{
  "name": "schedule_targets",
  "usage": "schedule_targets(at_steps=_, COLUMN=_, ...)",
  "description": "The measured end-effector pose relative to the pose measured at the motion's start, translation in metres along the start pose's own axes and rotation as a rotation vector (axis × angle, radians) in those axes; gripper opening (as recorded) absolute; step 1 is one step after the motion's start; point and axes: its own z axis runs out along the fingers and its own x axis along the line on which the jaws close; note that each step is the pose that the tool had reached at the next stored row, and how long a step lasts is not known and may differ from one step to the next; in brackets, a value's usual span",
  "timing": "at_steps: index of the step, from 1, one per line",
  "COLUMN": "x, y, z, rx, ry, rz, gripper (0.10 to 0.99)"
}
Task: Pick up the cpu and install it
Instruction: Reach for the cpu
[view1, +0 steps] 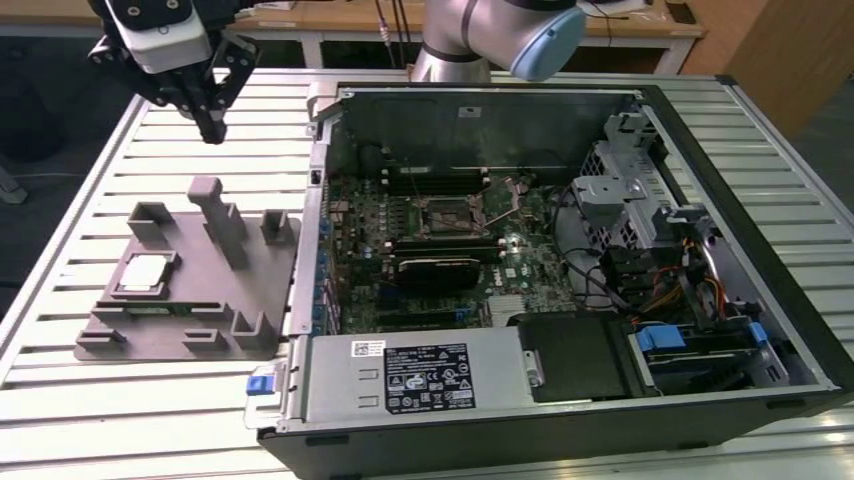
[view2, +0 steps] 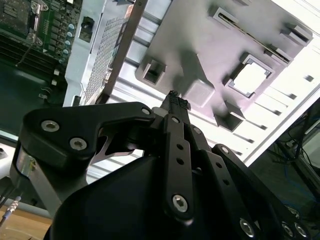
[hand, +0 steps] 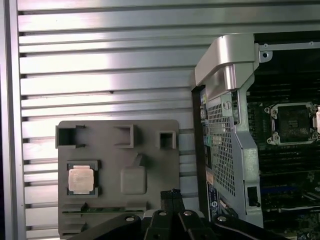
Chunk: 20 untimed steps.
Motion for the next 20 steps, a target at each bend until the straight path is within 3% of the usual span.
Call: schedule_targets(at_steps=20, x=0.0266, y=-0.0023, z=0.0076, rx=0.000, ry=0.0000, rz=0.000, gripper=0.106)
